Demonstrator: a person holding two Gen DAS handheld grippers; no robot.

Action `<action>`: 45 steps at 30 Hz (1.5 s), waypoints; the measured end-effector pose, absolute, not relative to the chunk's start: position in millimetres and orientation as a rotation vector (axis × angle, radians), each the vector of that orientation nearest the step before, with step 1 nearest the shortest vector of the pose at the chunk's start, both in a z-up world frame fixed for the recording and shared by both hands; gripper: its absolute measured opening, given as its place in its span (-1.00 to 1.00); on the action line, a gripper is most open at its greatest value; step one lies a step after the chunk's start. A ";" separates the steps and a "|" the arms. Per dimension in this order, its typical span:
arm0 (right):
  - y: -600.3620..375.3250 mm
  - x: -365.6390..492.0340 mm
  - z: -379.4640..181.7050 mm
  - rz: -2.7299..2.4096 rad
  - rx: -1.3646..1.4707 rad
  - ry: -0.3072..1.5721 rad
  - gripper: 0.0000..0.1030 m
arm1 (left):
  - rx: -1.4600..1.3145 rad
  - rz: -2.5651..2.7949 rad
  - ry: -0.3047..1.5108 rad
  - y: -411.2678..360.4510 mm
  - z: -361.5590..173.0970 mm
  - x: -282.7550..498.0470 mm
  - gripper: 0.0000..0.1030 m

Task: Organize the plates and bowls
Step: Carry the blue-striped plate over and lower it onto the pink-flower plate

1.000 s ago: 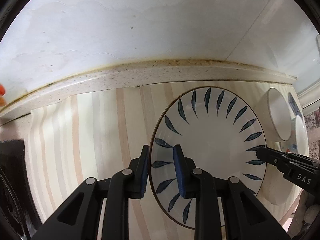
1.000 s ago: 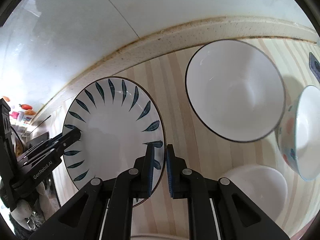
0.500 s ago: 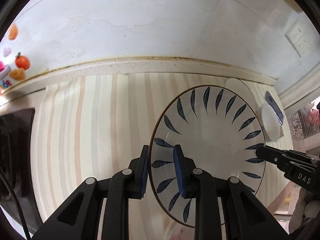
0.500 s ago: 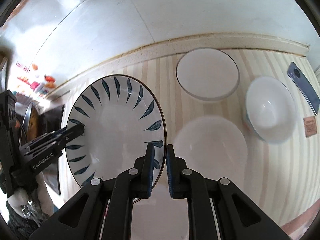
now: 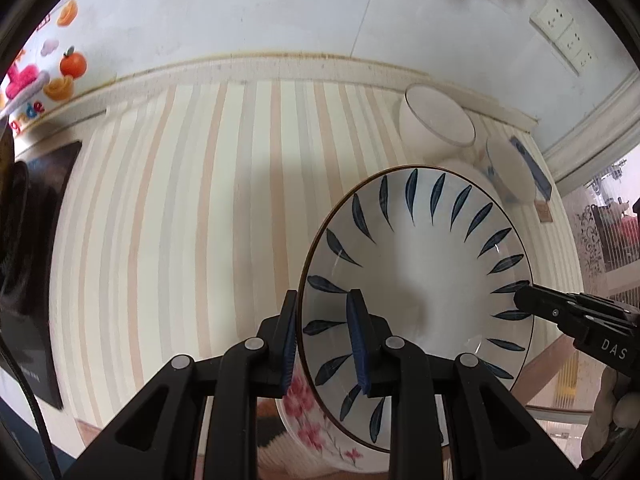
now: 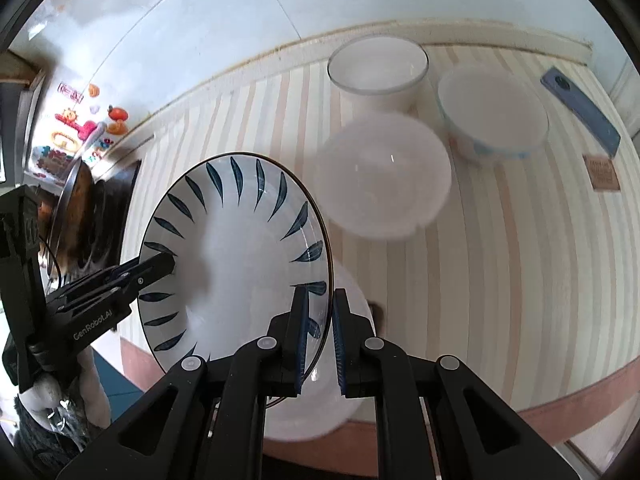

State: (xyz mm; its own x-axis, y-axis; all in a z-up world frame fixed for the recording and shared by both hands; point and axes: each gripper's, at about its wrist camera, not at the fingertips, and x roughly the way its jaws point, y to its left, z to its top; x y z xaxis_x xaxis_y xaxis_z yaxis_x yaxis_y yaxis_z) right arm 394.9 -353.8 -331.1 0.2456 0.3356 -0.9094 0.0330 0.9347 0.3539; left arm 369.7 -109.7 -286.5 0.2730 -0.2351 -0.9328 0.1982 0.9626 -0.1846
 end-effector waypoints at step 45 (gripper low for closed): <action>-367.1 368.7 -404.3 0.267 0.470 1.448 -0.69 | 0.037 -0.146 1.345 -127.6 -347.8 322.4 -0.58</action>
State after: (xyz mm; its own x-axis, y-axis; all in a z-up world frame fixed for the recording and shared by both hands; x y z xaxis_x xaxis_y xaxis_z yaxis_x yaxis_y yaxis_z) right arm 368.7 -367.1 -404.3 0.1149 0.4503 -0.8854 0.1054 0.8808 0.4616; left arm 322.4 -127.6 -347.8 0.2161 -0.0836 -0.9728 0.1266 0.9903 -0.0570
